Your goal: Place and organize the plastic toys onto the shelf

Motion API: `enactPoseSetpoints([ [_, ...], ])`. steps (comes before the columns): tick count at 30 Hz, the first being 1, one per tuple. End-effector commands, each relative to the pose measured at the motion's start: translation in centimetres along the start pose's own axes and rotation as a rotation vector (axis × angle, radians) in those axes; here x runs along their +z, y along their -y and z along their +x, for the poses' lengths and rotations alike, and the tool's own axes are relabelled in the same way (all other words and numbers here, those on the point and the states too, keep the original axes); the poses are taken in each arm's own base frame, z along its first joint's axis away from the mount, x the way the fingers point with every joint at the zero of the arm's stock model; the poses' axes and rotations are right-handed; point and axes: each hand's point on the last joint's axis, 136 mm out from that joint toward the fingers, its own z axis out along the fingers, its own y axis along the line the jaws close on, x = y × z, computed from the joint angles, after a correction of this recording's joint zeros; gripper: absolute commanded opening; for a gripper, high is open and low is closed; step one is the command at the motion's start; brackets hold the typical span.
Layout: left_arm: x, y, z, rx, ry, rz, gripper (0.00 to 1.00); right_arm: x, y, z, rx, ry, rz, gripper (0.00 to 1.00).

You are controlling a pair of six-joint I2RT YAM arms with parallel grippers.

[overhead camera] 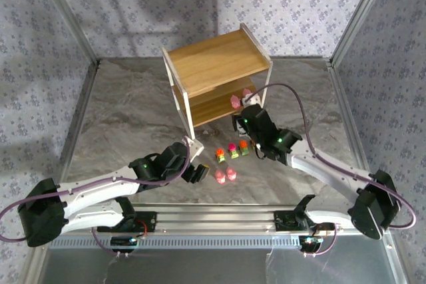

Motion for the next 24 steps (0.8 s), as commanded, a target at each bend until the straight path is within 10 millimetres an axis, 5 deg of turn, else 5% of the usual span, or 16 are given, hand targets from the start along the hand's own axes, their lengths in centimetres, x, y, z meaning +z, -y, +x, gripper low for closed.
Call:
enactPoseSetpoints([
  [1,-0.6,0.0,-0.8,0.018,0.02,-0.008,0.85,-1.6,0.8,1.5,0.016,-0.019,0.04,0.5],
  [11,-0.5,0.1,-0.8,0.015,0.02,-0.004,0.85,-4.7,-0.4,7.0,-0.001,-0.087,0.014,0.57],
  [24,-0.5,0.0,-0.9,0.013,0.019,-0.005,0.85,-6.2,-3.3,13.6,0.012,-0.156,-0.065,0.58],
])
